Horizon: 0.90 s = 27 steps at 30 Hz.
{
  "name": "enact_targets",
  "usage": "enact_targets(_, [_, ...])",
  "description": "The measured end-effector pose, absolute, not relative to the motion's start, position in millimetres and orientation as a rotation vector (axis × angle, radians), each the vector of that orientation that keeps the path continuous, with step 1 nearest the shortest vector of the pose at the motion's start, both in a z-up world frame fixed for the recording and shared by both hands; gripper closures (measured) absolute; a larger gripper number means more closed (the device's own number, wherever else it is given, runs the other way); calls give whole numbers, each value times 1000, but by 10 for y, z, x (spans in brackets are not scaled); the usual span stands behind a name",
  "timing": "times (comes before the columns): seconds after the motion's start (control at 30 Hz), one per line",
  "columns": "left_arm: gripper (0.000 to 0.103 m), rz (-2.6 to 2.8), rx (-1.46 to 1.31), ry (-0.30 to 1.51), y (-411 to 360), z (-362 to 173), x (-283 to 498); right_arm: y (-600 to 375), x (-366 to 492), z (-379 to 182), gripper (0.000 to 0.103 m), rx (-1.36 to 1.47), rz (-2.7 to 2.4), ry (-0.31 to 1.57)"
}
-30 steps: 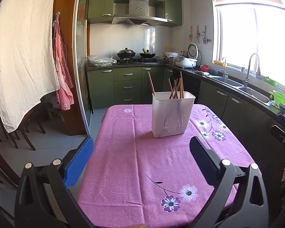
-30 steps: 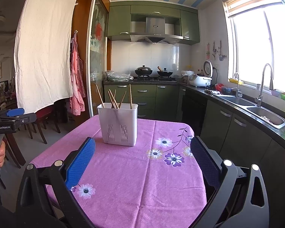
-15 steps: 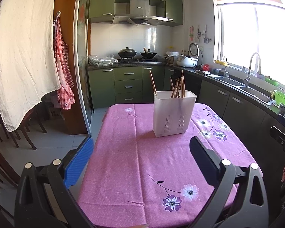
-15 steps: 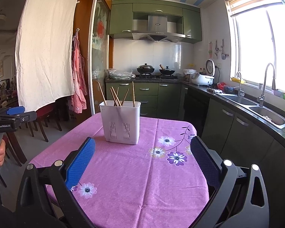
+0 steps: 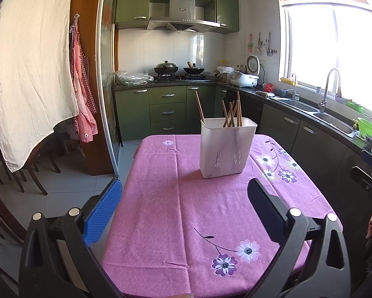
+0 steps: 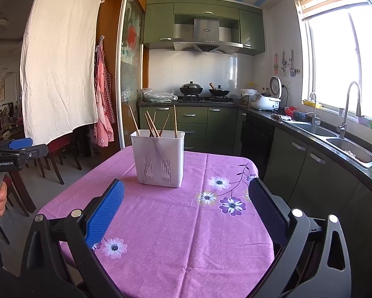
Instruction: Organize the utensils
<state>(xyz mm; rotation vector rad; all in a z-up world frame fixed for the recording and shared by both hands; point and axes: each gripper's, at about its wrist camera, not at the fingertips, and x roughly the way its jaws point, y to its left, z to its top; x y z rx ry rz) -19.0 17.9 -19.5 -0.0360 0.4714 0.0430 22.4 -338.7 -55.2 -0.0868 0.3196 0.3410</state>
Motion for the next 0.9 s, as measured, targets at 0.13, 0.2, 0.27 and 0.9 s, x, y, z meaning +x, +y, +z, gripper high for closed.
enact_targets(0.13, [7,44,-36,471,178,-194,-191,-3383,232,-560,5,-88,342,321])
enact_targets(0.2, [7,44,-36,471,185,-202,-194,-3381,233,-560,5,-88,342,322])
enact_targets(0.27, [7,45,-36,471,183,-200,-192,-3380,231,-560,5,-88,341,322])
enact_targets(0.9, [7,44,-36,474,194,-223,-187,-3356,258,-598,5,-91,349,331])
